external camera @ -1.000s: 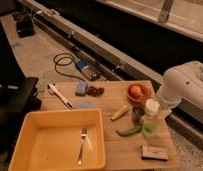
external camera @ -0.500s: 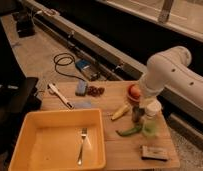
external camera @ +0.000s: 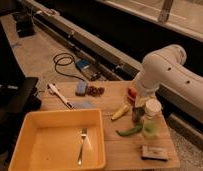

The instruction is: Place brush in tray

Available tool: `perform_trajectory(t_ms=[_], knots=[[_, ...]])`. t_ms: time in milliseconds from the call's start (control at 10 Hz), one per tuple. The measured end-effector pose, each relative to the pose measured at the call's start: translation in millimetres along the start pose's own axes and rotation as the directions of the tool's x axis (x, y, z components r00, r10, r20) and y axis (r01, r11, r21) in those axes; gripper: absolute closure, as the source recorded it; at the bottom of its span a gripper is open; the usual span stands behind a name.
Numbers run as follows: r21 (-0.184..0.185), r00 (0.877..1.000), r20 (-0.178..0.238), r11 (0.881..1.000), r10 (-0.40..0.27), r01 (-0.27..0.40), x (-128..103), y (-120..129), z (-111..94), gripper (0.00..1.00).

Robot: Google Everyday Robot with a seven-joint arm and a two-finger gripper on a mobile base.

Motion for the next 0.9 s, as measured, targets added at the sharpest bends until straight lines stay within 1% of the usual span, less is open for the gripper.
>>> perform_trajectory(t_ms=[100,200,300,400,500,700,900], knots=[[0.001,1.0,-0.002,1.0,0.012,-0.012,2.8,0.0,-0.4,0.35],[0.008,1.0,-0.002,1.0,0.027,-0.027,5.6,-5.9,-0.7,0.35],[0.01,1.0,0.002,1.0,0.027,-0.027,4.0,-13.2,1.2,0.35],[0.015,1.0,0.01,1.0,0.017,-0.017,-3.2,-26.5,5.6,0.35],[0.019,1.0,0.02,1.0,0.004,-0.005,-14.9,-38.6,11.2,0.35],[0.018,0.999,0.047,1.0,-0.017,0.016,-51.4,-62.2,27.6,0.35],[0.023,0.996,0.081,0.999,-0.038,0.036,-100.2,-87.6,45.6,0.35]])
